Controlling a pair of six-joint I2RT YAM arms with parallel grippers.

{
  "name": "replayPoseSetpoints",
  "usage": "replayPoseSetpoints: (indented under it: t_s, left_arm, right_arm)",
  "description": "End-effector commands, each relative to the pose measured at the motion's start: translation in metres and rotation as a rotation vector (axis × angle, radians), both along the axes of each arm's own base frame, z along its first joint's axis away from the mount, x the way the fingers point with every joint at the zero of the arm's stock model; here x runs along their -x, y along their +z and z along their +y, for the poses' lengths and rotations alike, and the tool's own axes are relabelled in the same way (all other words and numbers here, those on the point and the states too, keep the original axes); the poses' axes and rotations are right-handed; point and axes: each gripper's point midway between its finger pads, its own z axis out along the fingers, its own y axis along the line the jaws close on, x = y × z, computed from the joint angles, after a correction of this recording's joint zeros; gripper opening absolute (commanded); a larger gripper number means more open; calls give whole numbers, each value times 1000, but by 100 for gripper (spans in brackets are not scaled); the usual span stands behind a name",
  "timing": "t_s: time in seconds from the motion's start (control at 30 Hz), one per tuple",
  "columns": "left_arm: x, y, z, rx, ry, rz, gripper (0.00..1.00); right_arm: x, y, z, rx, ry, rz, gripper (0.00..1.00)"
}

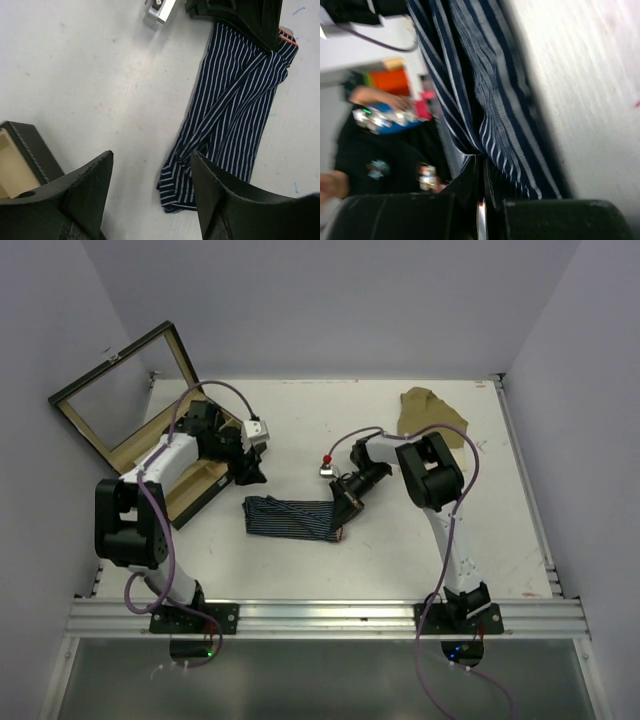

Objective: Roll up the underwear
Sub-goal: Fold the underwear

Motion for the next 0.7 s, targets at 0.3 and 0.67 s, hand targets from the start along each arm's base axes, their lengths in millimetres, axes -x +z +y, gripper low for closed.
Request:
replayPoseSetpoints:
  t_s: [0.3, 0.67]
  left_arm:
    - [46, -13, 22, -105, 56, 144, 63]
    - [41, -20, 19, -163, 19, 111, 68]
  right_arm:
    - [13, 82, 48, -344, -164, 282, 0]
    - [-6, 62, 41, -322, -196, 290, 0]
